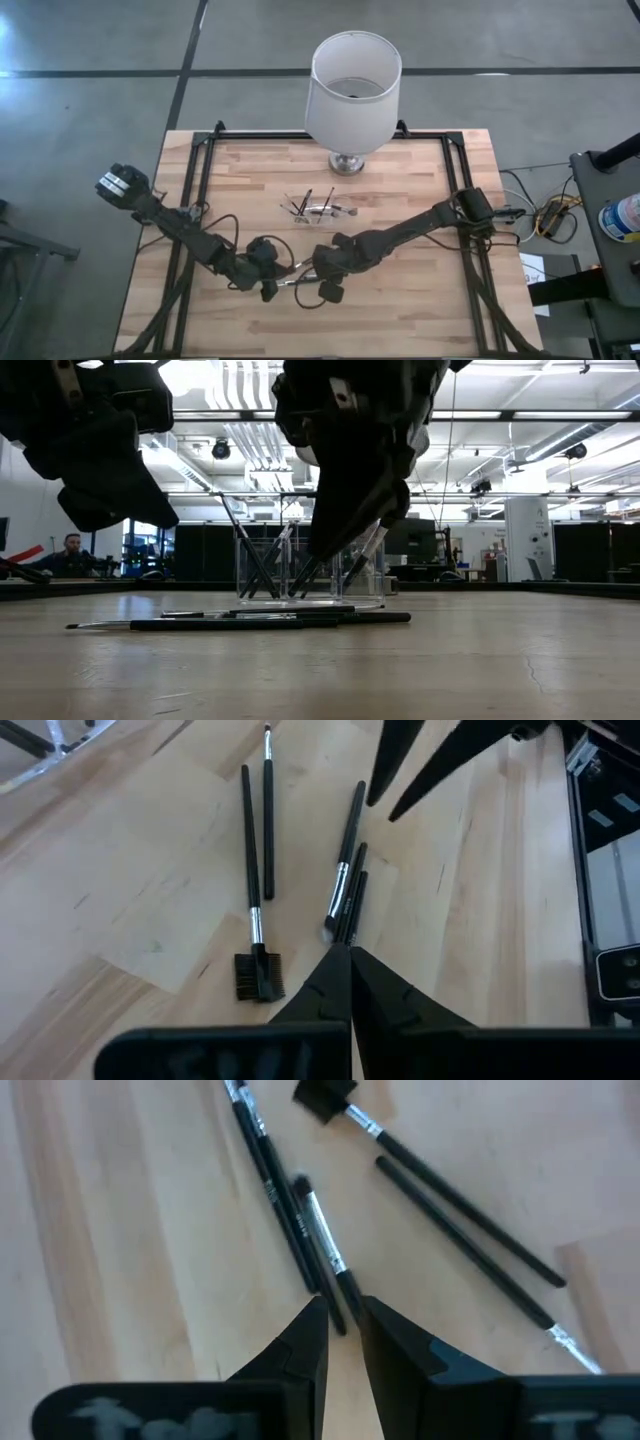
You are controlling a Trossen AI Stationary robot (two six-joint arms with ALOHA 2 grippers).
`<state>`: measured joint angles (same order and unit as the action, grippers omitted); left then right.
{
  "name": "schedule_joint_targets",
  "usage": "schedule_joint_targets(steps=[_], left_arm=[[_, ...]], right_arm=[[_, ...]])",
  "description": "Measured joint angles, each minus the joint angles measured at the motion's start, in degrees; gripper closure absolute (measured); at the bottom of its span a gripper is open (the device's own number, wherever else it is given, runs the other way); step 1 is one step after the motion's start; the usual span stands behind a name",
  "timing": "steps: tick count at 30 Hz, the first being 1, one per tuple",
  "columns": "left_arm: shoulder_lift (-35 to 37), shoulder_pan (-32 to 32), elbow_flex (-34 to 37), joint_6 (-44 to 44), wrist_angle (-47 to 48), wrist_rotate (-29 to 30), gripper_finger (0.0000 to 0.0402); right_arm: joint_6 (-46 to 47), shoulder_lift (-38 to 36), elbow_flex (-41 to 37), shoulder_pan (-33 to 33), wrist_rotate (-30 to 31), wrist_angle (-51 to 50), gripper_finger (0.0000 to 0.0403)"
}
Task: Put items in baskets/containers
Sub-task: Put the eyeshadow brush into the transparent organizer
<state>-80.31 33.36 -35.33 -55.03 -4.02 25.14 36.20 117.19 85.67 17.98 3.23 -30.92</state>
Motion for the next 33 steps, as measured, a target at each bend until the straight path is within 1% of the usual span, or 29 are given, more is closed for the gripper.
schedule_joint_targets(steps=[11, 14, 17, 21, 24, 27, 33], left_arm=[[0.0, -0.7, 0.0, 0.4, -0.7, 0.0, 0.0401], [-0.6, -1.3, 0.0, 1.6, -3.5, -0.3, 0.0402], [-2.5, -2.3, 0.0, 6.0, -7.3, -2.6, 0.0402], [-6.4, -3.0, -0.1, 9.4, -11.4, -3.2, 0.0402], [-9.6, -3.5, -0.1, 9.5, -14.1, -5.0, 0.0402], [-12.1, -3.6, -0.3, 8.3, -14.3, -6.4, 0.0402], [-14.5, -3.7, -1.3, 7.2, -14.6, -7.8, 0.0402]], right_arm=[[-0.6, 0.0, 0.0, 0.1, 0.0, -0.1, 0.0344], [-0.8, -0.4, 0.0, 0.5, 2.0, -0.2, 0.0344], [-0.9, -2.1, 0.0, 0.9, 4.7, -0.2, 0.0344], [-0.9, -4.3, -0.8, 0.9, 6.0, -0.7, 0.0344], [0.7, -5.5, -2.1, 0.8, 6.0, -2.7, 0.0344], [3.5, -5.6, -3.5, 0.9, 5.9, -5.1, 0.0344], [7.4, -5.5, -5.4, 1.3, 5.5, -2.9, 0.0344]])
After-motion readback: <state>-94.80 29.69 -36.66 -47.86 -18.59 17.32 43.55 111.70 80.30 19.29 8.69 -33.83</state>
